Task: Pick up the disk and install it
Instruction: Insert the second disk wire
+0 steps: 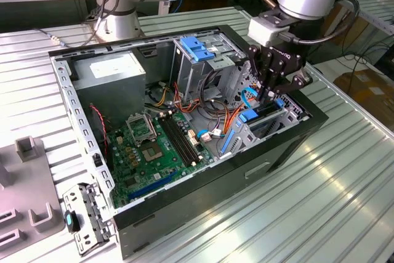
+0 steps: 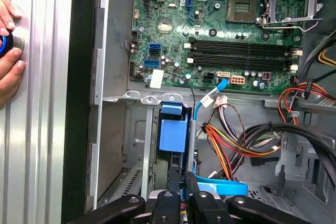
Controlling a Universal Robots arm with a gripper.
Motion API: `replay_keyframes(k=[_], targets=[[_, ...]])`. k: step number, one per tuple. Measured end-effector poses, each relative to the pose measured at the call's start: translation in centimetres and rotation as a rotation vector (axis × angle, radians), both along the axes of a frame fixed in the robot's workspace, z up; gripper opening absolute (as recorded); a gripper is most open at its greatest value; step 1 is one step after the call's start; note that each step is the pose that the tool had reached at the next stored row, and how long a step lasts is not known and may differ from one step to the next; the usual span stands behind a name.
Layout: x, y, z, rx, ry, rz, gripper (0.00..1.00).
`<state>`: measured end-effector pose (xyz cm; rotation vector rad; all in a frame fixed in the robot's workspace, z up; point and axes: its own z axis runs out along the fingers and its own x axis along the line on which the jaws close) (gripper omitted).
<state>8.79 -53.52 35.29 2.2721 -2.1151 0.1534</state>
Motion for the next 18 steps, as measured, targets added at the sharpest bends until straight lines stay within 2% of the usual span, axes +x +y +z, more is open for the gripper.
replay_keyframes(k=[1, 4, 12, 18], targets=[[0.00, -0.13, -0.05, 0.0054, -0.0002, 0.000, 0.16], [0.01, -0.22, -0.13, 0.0134, -0.0002, 0.000, 0.16], [0.24, -0.44, -0.19, 0.0176, -0.0002, -0.001, 0.16], [0.30, -0.92, -0.32, 0.0276, -0.0002, -0.002, 0.16]])
